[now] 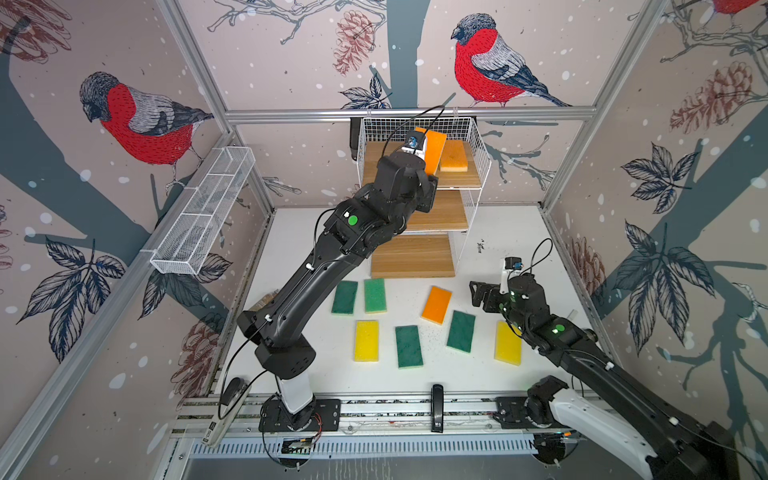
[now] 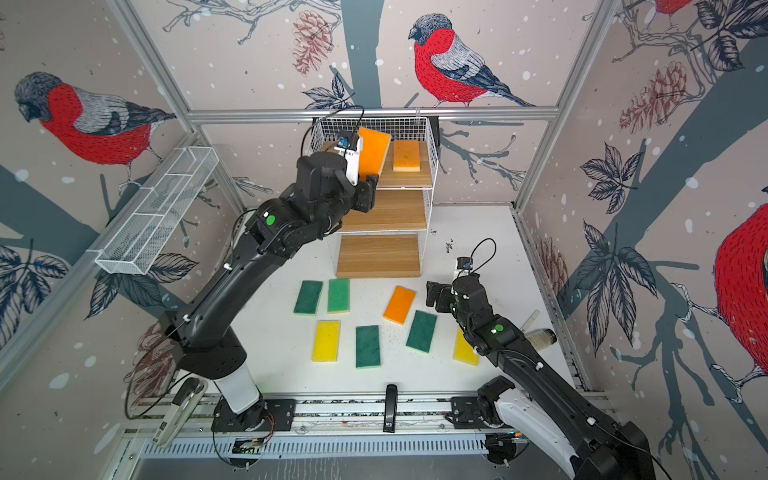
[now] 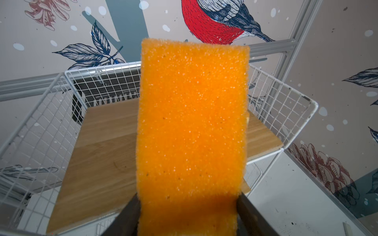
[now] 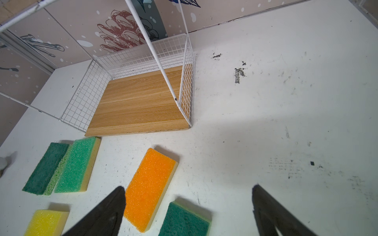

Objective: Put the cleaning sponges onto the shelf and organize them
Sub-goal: 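Lift the orange sponge with the left gripper up to the top shelf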

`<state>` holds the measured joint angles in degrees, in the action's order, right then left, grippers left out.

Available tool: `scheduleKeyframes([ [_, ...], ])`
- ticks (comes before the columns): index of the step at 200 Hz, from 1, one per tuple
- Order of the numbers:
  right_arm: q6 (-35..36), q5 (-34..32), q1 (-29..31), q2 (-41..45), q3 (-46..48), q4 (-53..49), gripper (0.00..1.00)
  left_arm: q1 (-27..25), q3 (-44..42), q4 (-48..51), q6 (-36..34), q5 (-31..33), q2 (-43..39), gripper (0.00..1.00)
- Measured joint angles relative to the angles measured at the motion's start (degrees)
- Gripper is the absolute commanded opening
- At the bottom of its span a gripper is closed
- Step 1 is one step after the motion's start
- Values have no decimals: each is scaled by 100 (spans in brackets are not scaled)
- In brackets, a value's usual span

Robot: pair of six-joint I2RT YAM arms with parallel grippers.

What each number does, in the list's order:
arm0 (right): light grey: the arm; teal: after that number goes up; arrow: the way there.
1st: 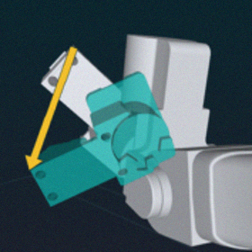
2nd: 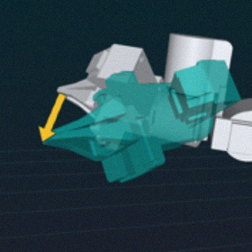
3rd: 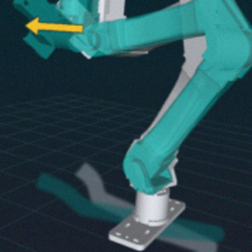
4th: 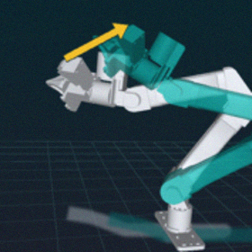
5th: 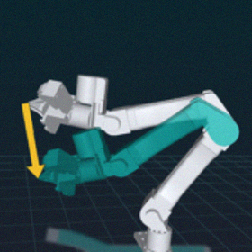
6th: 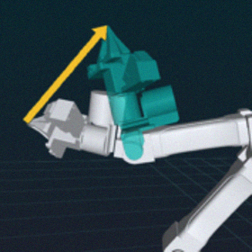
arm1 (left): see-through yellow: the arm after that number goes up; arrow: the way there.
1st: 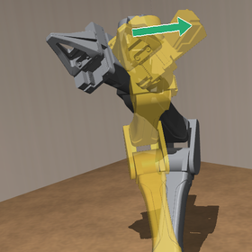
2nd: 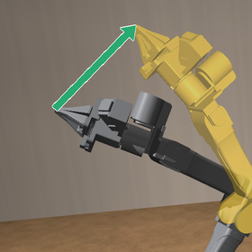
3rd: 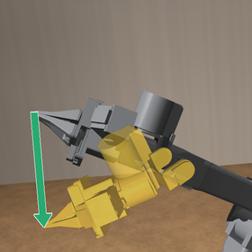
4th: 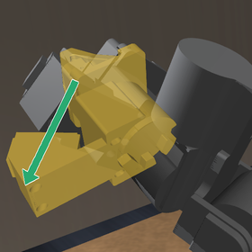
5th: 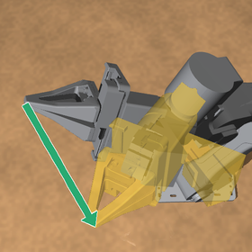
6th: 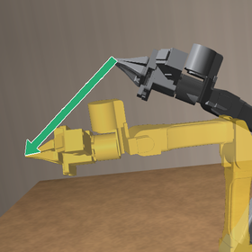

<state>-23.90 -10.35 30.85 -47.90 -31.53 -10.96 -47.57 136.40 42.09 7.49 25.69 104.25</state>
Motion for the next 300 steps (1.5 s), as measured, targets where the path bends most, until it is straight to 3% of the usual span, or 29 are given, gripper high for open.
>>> scheduleKeyframes([
  [24, 13, -4, -11, -35, 26, 13, 96, 164, 452, 33, 4, -214, 404, 62],
  [75, 37, 0, -17, -44, 59, -2, 96, 387, 581, -35, 162, -431, 660, 62],
  [243, 162, 133, -26, 133, 144, -20, 96, 538, 710, -413, 778, -66, 1180, 62],
  [300, 162, 223, -26, 142, 184, -20, 96, 538, 710, -411, 909, 247, 1244, 68],
])
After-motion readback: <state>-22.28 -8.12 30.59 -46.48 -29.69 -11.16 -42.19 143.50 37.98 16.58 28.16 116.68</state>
